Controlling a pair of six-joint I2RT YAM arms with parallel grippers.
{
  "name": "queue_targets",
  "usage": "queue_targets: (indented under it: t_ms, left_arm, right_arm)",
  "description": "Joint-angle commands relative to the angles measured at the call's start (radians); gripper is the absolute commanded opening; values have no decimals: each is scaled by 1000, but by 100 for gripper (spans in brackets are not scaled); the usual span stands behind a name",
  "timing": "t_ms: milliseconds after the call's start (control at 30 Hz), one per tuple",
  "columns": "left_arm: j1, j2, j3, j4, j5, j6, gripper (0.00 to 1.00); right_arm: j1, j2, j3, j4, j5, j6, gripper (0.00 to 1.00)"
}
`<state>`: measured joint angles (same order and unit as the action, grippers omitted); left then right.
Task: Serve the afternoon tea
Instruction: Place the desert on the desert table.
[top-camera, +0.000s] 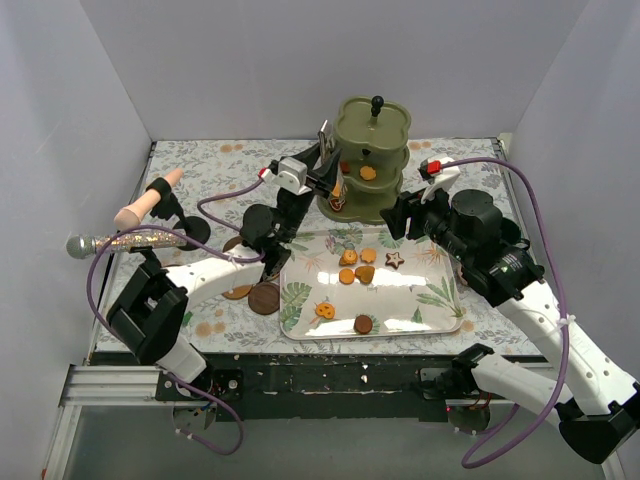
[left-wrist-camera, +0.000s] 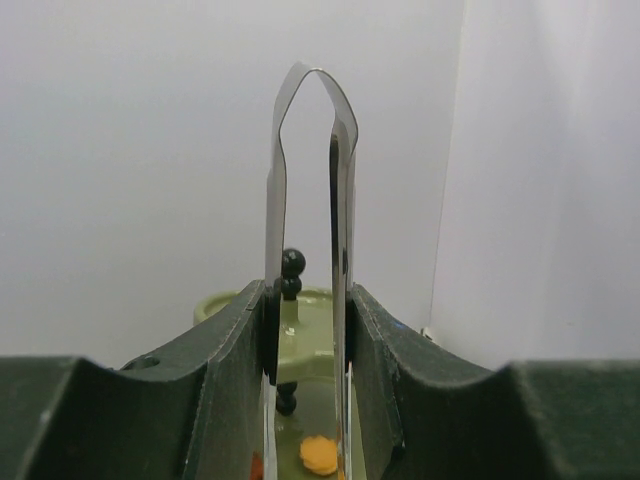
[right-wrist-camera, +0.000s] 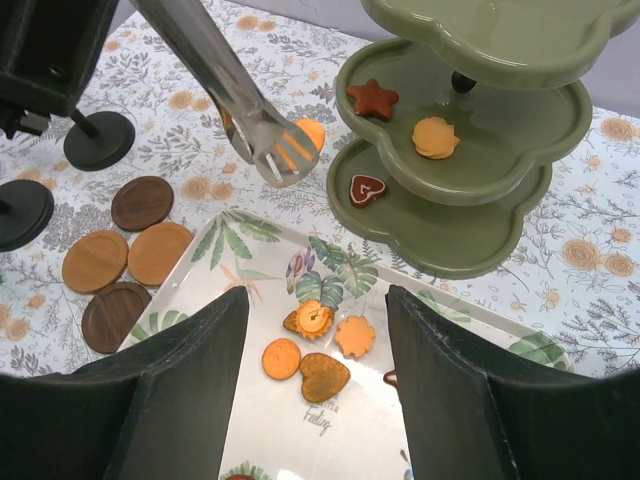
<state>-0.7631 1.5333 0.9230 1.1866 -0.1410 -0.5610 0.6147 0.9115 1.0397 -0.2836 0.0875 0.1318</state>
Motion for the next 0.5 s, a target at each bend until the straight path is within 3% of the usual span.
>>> queue_targets:
  t_ms: [0, 467]
  left_arm:
    - [-1, 27, 88, 24, 24, 55, 31]
    - [41, 255, 293, 125, 100, 56, 31]
  right_arm:
    - [-6, -20, 33, 34, 15, 8, 65]
    - [-7, 0, 43, 31, 37, -21, 65]
